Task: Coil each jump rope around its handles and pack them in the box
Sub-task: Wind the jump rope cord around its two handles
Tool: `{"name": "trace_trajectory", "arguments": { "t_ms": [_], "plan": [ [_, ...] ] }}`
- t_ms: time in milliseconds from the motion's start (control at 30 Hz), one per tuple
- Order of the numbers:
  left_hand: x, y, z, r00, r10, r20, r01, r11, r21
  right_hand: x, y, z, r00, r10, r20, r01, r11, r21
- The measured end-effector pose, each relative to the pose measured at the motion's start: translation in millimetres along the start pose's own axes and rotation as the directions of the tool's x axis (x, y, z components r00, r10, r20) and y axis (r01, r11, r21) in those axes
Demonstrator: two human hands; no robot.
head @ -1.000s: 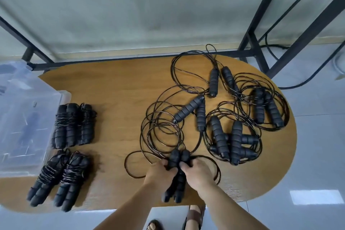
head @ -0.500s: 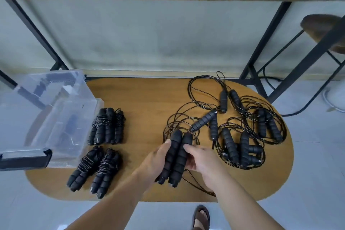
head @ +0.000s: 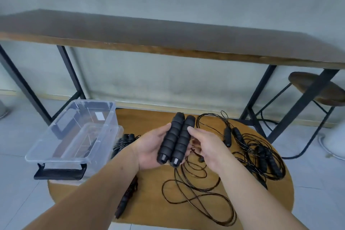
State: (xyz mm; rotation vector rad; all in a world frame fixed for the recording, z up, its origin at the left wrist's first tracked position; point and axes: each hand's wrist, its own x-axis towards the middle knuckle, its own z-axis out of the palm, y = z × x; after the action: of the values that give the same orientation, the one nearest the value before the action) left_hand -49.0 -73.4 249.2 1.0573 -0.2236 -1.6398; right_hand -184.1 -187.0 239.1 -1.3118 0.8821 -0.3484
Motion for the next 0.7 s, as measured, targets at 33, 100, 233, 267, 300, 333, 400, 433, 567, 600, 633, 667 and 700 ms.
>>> {"name": "trace_trajectory", "arguments": {
  "t_ms": [33,100,233,267,300,333,400,433,567,600,633,667,700],
  "plan": [
    [-5.2,6.3,2.9,1.000,0.017,0.013,-0.017,1.000,-0.005,-1.1,-7.8,1.7,1.000,-0.018,0.009,0.019,1.000,-0.011],
    [-13.6,17.7,8.9,0.997,0.047,0.069,-0.046,0.999,-0.014,-4.1,-24.2,4.6,0.997,-0.060,0.041,0.061,0.998,-0.014],
    [-24.1,41.7,22.2,0.985,0.114,0.131,-0.114,0.993,-0.012,-4.6,-55.0,5.6,0.983,-0.137,0.122,0.137,0.990,0.009],
    [-25.4,46.9,23.2,0.984,0.124,0.132,-0.123,0.992,-0.015,-4.7,-60.5,4.9,0.977,-0.147,0.156,0.150,0.989,-0.006],
    [-27.0,52.1,24.6,0.983,0.130,0.134,-0.129,0.992,-0.015,-3.2,-66.1,3.3,0.973,-0.146,0.180,0.151,0.988,-0.017],
    [-27.8,59.2,26.2,0.982,0.140,0.129,-0.140,0.990,-0.006,-1.9,-73.7,0.8,0.971,-0.142,0.190,0.153,0.987,-0.044],
    [-29.9,72.9,31.1,0.982,0.157,0.107,-0.161,0.987,0.027,1.0,-91.9,-3.7,0.978,-0.136,0.159,0.163,0.971,-0.173],
    [-31.0,81.2,34.5,0.981,0.159,0.113,-0.164,0.986,0.039,3.7,-102.3,-6.2,0.982,-0.159,0.098,0.180,0.944,-0.276],
    [-35.3,117.6,46.1,0.972,0.140,0.186,-0.159,0.983,0.093,25.5,-142.6,-10.2,0.847,-0.498,-0.184,0.419,0.840,-0.345],
    [-34.3,127.5,50.2,0.968,0.139,0.211,-0.167,0.978,0.122,34.7,-153.5,-8.3,0.829,-0.537,-0.156,0.491,0.832,-0.257],
    [-34.8,132.8,52.8,0.963,0.137,0.232,-0.173,0.975,0.141,41.4,-159.9,-3.4,0.836,-0.537,-0.115,0.519,0.841,-0.156],
    [-33.8,140.0,56.5,0.959,0.141,0.245,-0.183,0.970,0.157,49.8,-167.2,0.2,0.857,-0.510,-0.075,0.507,0.860,-0.051],
    [-33.1,145.3,59.3,0.956,0.149,0.252,-0.194,0.967,0.164,58.2,-170.9,3.4,0.886,-0.462,-0.039,0.463,0.884,0.066]
  ]
}}
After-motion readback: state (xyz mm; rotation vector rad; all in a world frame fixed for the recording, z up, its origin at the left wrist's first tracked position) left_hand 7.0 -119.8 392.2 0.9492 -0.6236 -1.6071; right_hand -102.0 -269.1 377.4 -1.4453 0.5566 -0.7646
